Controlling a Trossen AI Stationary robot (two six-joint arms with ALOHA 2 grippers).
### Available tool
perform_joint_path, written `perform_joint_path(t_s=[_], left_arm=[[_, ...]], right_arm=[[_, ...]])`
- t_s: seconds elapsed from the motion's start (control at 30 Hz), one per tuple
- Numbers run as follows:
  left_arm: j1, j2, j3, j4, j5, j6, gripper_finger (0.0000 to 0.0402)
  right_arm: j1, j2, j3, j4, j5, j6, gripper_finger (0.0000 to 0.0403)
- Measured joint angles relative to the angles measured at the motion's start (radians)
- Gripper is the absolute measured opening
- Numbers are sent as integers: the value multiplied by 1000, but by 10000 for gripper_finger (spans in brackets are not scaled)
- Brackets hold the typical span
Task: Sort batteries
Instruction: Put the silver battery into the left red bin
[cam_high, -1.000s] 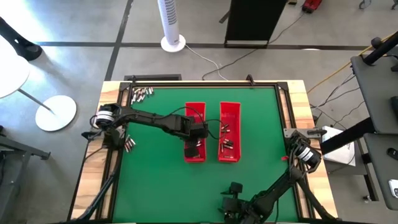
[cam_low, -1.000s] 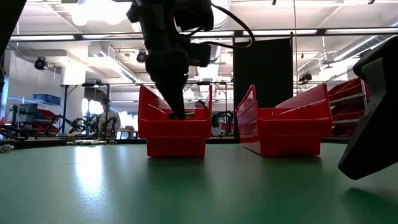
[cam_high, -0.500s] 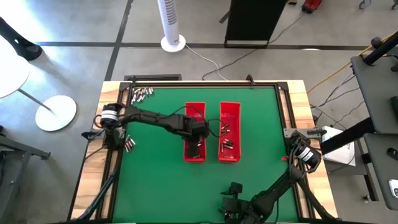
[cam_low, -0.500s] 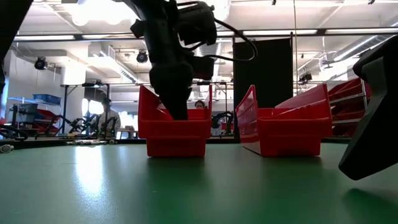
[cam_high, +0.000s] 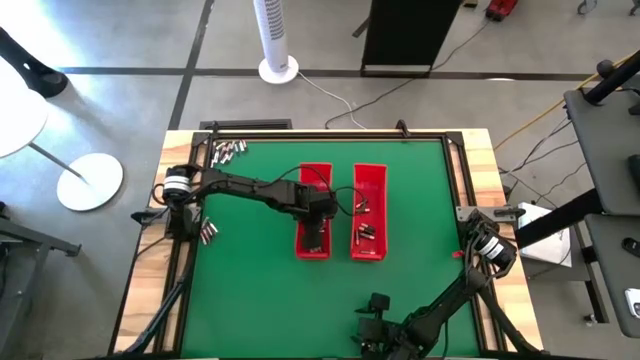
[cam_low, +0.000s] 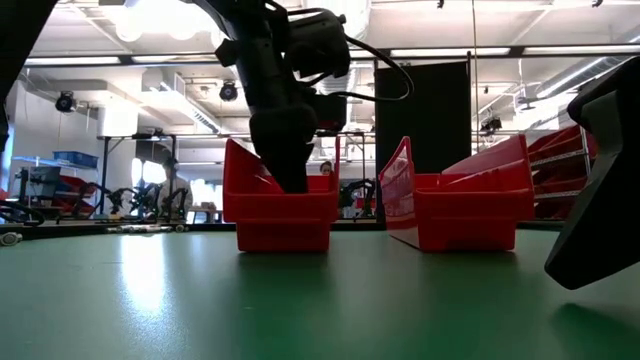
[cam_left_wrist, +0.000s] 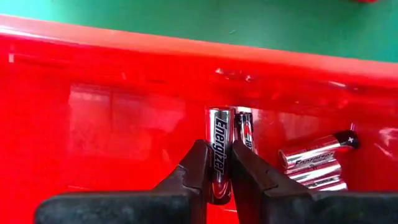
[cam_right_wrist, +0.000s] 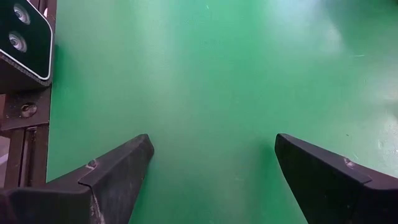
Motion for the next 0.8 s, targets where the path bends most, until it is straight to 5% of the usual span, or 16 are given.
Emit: perform_joint_path(t_s=[0.3,0.8], left_arm=[[-4,0,44,-47,46,-86,26],[-1,56,52,-51,1,80,27]], right_arm=[[0,0,0,0,0,-4,345],[0,0,0,-1,1,-11,345]])
